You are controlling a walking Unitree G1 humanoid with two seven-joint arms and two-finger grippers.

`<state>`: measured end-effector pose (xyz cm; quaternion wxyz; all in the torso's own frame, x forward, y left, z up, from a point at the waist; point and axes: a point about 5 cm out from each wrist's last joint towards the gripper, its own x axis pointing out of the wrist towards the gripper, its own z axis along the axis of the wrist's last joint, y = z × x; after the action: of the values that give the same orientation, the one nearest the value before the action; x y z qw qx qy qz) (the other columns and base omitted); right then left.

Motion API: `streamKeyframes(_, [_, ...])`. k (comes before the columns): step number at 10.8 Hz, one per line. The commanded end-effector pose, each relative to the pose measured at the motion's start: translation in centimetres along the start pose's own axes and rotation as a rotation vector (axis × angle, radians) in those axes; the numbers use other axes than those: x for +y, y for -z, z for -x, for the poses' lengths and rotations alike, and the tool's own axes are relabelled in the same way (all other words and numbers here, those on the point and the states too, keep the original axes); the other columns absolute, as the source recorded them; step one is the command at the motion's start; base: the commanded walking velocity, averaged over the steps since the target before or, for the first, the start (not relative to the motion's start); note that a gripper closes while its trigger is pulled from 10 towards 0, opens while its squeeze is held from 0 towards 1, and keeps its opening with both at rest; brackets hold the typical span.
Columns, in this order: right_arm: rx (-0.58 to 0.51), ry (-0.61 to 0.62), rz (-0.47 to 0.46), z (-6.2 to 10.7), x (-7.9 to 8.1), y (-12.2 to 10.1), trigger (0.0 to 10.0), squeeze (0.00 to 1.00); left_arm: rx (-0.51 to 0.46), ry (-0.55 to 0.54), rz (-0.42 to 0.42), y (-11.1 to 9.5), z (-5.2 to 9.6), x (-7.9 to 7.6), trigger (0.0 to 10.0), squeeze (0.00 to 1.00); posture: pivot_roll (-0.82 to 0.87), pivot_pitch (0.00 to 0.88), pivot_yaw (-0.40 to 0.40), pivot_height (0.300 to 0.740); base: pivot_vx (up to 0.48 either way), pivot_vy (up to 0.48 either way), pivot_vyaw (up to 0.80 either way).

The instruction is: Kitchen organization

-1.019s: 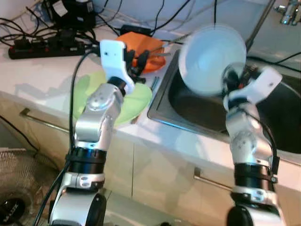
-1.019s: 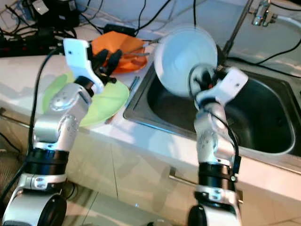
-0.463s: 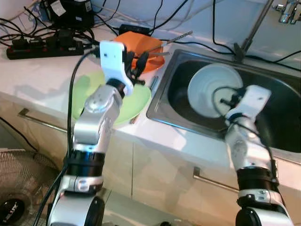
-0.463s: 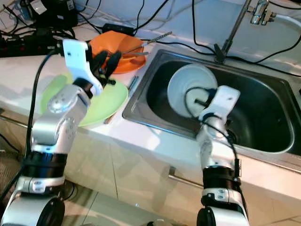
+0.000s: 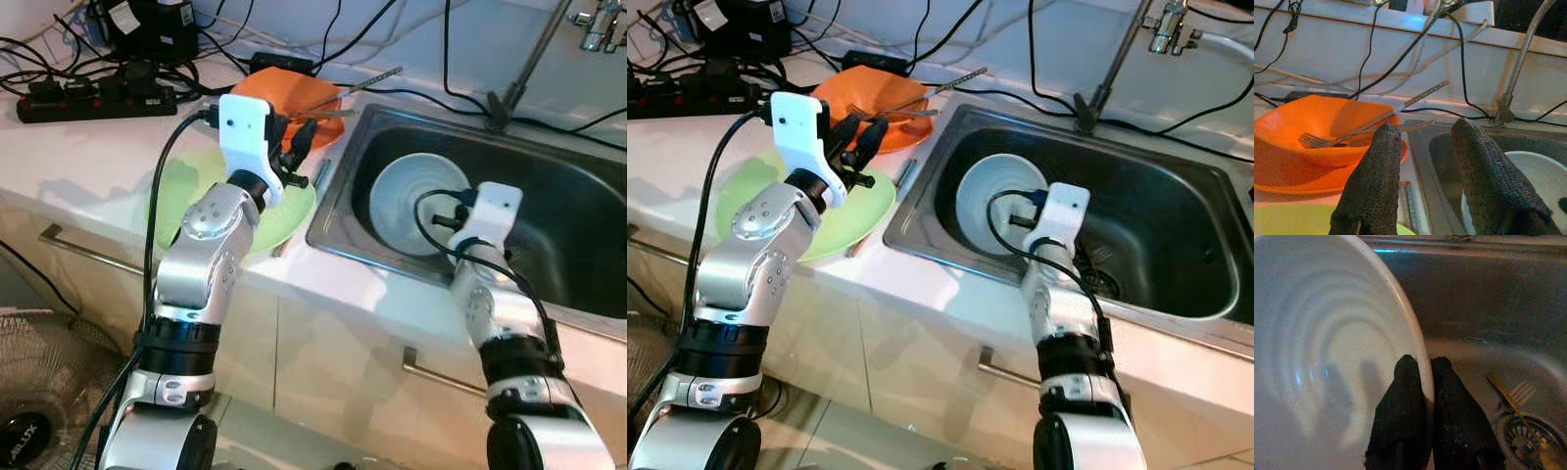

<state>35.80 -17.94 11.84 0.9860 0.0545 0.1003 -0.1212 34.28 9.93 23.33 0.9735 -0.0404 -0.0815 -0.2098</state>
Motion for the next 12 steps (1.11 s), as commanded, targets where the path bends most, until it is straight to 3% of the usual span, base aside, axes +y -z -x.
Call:
streamKeyframes(1, [0.000,-0.021,0.013,-0.2,0.4,-0.1,10.0,0.00,0.013,0.023,-0.009,0.1,0.1,-0.6,10.0,0.00,-0.05,0.012,-0.095,0.740,0.000,0.000,0.00])
streamKeyframes(3, [0.004,-0.043,0.012,-0.3,0.8,-0.1,10.0,0.00,0.017,0.028,-0.007,0.2,0.1,-0.7,10.0,0.00,-0.05,0.014,-0.096,0.740,0.000,0.000,0.00])
streamKeyframes(4, [0.005,-0.071,0.017,-0.4,1.2,-0.1,10.0,0.53,0.020,0.028,-0.008,0.2,0.1,-0.7,10.0,0.00,-0.05,0.017,-0.098,0.740,0.000,0.000,0.00])
streamKeyframes(5, [0.007,-0.075,0.022,-0.5,1.3,-0.1,10.0,0.37,0.022,0.027,-0.006,0.2,0.2,-0.6,10.0,0.00,-0.05,0.019,-0.098,0.740,0.000,0.000,0.00])
streamKeyframes(6, [0.007,-0.076,0.027,-0.5,1.3,-0.1,10.0,0.00,0.024,0.028,-0.005,0.3,0.2,-0.7,10.0,0.00,-0.05,0.021,-0.099,0.740,0.000,0.000,0.00])
streamKeyframes(12, [-0.041,-0.082,0.016,-0.5,1.6,-1.0,10.0,0.00,0.029,0.024,-0.004,0.4,0.2,-0.6,10.0,0.00,-0.05,0.031,-0.098,0.740,0.000,0.000,0.00])
